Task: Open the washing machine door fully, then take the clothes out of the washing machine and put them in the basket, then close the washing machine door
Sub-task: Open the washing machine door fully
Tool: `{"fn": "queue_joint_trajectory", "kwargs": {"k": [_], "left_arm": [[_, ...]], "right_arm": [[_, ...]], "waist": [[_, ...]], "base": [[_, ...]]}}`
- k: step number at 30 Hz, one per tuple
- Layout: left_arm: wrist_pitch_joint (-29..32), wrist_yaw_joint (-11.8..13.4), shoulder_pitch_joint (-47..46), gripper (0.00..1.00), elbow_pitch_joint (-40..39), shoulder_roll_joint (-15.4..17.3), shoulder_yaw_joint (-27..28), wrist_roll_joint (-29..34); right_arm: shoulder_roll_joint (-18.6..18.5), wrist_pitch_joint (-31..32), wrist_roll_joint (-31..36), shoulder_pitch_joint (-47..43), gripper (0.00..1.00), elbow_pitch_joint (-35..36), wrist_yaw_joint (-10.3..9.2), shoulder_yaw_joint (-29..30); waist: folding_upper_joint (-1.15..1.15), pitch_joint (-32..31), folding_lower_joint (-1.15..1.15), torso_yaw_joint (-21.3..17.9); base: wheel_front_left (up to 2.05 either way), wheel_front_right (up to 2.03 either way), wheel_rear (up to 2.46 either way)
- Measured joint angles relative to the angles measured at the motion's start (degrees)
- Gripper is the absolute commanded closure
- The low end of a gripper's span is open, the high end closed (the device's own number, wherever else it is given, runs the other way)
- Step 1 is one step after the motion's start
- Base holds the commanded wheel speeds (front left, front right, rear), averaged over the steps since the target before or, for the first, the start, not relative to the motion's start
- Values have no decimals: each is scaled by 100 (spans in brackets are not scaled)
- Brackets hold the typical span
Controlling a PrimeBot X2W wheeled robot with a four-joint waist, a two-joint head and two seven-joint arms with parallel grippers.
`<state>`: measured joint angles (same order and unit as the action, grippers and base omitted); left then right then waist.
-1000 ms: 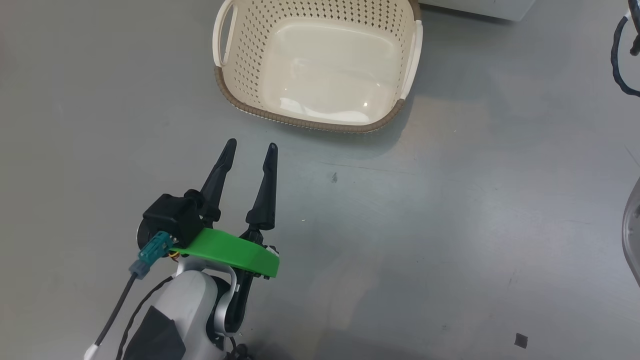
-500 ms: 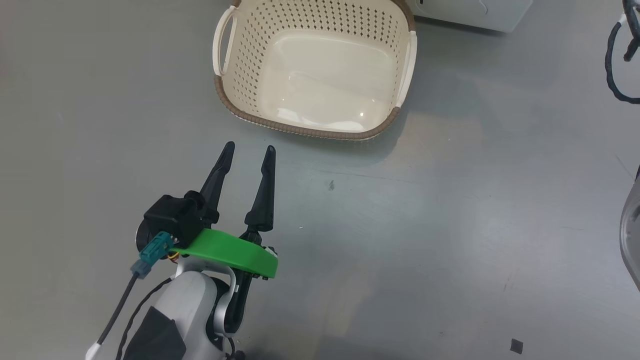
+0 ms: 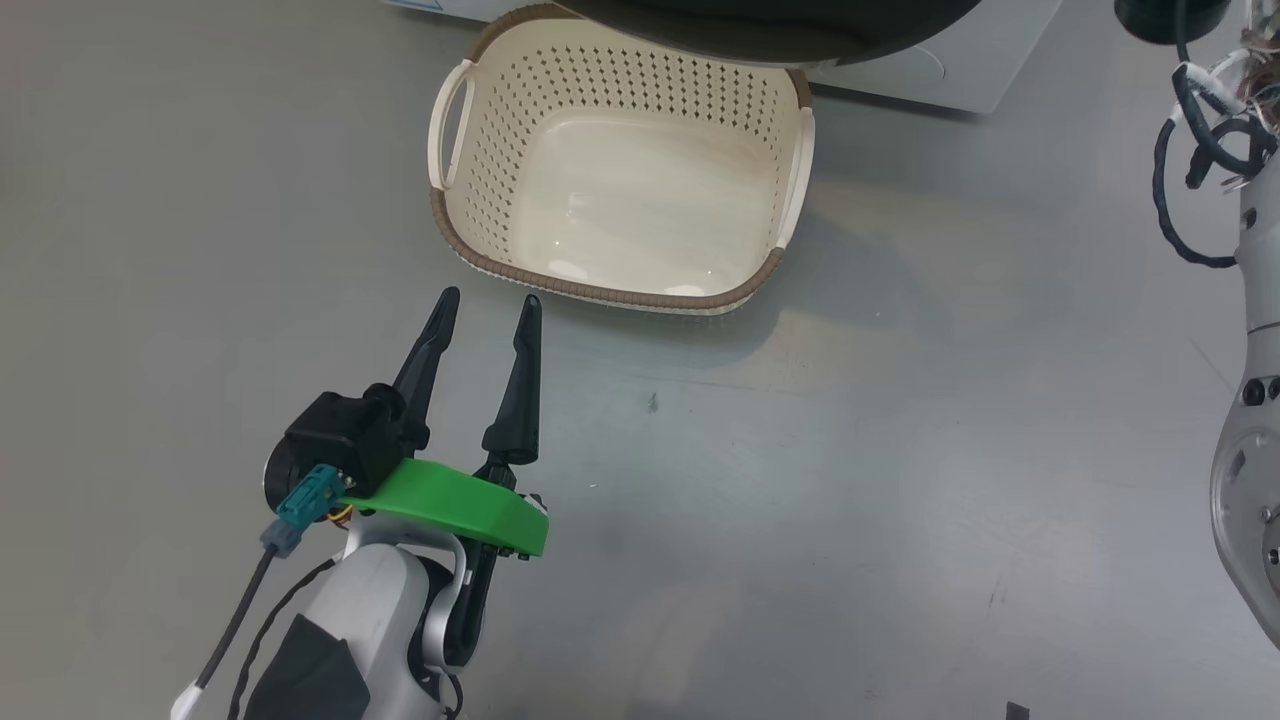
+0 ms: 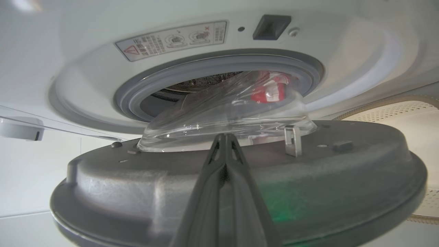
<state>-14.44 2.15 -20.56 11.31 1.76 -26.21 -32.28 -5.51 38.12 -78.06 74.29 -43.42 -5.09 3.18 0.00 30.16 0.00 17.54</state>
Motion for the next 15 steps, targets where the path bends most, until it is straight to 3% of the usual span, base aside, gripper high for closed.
{"fn": "queue_joint_trajectory", "kwargs": {"k": [15], "left_arm": [[0, -1, 149, 0, 121, 2, 33, 188]], "right_arm": [[67, 254, -180, -591, 100, -326, 148, -107]], "waist": [[0, -442, 0, -193]], "base": [[0, 0, 0]]}}
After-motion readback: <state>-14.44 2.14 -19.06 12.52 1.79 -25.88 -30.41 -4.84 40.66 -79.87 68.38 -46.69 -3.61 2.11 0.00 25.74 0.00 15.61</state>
